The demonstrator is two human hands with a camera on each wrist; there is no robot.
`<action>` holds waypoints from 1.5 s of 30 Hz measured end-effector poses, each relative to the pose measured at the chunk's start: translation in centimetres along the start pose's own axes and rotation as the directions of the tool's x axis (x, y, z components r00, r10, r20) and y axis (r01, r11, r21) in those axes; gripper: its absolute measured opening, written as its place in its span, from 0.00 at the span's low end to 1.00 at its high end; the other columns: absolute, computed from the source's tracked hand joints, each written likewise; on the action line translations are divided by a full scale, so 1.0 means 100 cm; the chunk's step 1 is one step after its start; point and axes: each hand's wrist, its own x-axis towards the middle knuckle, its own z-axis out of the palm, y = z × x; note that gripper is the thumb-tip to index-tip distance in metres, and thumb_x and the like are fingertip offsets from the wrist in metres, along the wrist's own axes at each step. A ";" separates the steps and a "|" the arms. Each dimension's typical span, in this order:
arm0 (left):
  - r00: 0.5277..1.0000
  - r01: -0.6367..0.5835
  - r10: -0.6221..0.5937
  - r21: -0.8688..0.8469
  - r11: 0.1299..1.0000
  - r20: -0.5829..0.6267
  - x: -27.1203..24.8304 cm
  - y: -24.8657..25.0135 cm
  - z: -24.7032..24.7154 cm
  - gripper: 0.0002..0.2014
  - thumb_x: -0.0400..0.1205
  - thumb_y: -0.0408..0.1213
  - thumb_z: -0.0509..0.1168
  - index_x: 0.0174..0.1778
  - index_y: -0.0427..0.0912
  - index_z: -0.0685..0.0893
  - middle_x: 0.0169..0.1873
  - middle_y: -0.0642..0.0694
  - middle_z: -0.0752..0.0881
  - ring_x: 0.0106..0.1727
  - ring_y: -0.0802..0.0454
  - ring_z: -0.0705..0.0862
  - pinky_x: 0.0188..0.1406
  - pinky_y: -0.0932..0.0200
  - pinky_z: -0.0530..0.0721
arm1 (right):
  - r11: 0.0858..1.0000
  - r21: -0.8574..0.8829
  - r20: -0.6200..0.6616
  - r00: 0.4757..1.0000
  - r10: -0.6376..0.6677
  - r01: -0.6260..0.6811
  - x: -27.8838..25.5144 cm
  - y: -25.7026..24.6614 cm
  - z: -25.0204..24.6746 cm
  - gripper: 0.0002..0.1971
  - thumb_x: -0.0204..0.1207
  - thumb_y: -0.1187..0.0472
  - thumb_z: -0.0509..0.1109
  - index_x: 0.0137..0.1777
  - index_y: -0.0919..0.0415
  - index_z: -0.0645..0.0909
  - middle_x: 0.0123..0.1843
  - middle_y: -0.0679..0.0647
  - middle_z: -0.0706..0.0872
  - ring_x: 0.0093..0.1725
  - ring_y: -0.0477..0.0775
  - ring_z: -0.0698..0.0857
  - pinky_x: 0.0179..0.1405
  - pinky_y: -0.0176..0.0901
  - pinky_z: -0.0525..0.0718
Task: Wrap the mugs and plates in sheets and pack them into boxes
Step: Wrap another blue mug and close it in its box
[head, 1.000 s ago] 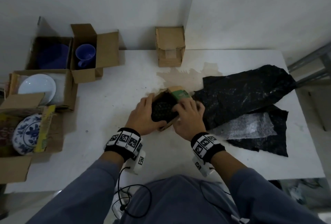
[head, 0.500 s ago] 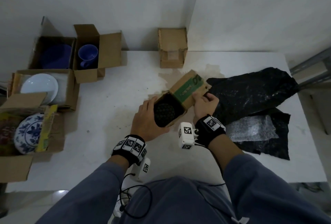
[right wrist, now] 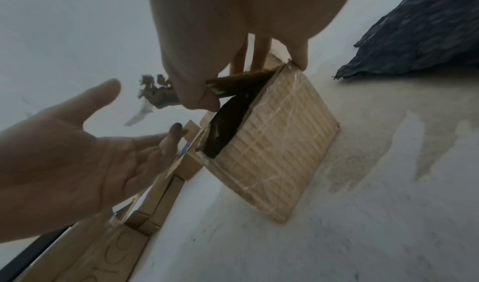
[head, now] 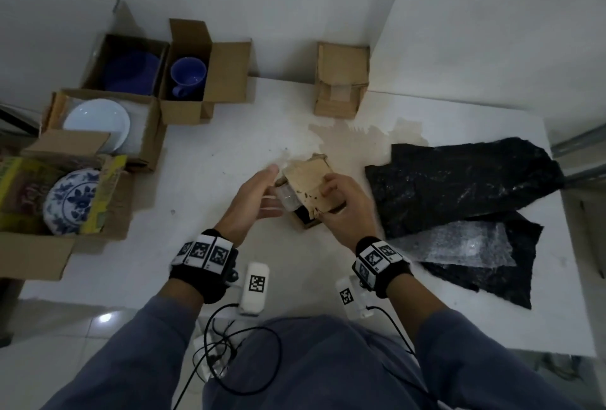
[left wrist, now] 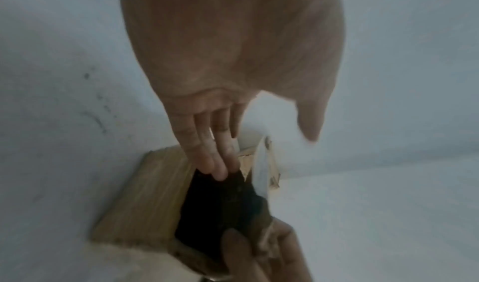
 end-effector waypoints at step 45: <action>0.870 0.014 -0.014 -0.004 1.000 -0.494 0.012 -0.073 0.054 0.10 0.77 0.34 0.63 0.46 0.44 0.91 0.37 0.48 0.90 0.39 0.52 0.85 0.39 0.56 0.83 | 0.645 -0.759 0.190 0.978 0.080 0.095 0.015 -0.001 0.038 0.46 0.71 0.26 0.51 0.84 0.52 0.54 0.86 0.64 0.52 0.82 0.66 0.58 0.73 0.61 0.63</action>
